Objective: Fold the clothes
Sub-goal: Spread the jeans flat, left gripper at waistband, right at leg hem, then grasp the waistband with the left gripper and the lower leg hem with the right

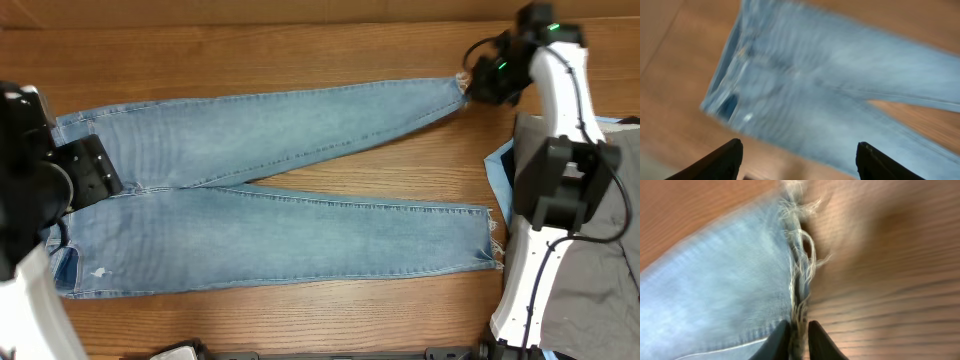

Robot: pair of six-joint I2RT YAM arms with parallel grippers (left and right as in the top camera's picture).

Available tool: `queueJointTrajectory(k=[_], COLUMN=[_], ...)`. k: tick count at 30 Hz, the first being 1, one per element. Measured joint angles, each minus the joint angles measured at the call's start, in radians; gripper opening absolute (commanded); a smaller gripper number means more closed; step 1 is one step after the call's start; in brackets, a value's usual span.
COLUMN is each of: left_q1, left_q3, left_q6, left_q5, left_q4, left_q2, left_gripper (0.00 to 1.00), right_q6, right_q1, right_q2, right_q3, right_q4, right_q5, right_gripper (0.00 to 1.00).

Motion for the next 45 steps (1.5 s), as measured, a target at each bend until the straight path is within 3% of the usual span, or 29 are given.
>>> queueJointTrajectory(k=[3,7,12,17,26,34,42,45], left_q1=[0.036,0.153,0.353,0.496,0.698,0.778,0.787,0.787], left_q3=[-0.098,-0.182,-0.307,-0.487,-0.790,-0.840,-0.840,-0.835], left_q6=[-0.053,-0.101,-0.119,-0.120,-0.145,-0.153,-0.151,-0.145], left_q5=[-0.064,-0.093,-0.043,0.007,0.070,0.057,0.050,0.056], left_q4=[0.003,0.029,0.101,0.227,0.516,0.636,0.790,0.824], left_q2=[0.017,0.018,0.016,0.016,0.128,0.356,0.517,0.548], left_gripper=[0.84,0.90,0.91,0.90,0.84,0.50,0.49,0.41], right_q6=[0.011,0.018,0.023,0.034,0.072,0.113,0.157,0.168], right_q1=[-0.051,-0.101,-0.108,-0.085,0.021,0.129,0.162,0.163], right_q2=[-0.002,-0.011,-0.060,-0.225,-0.576,-0.722,-0.732,-0.715], right_q3=[0.132,0.229,0.321,0.336,0.372,0.327,-0.004,-0.163], right_q4=[-0.091,-0.211,-0.351,-0.365,-0.365,-0.365,-0.362,-0.356], right_q5=[0.005,0.013,0.019,0.004,-0.032,-0.047,-0.041,-0.007], right_gripper=[0.46,0.47,0.48,0.58,0.61,0.61,0.58,0.58])
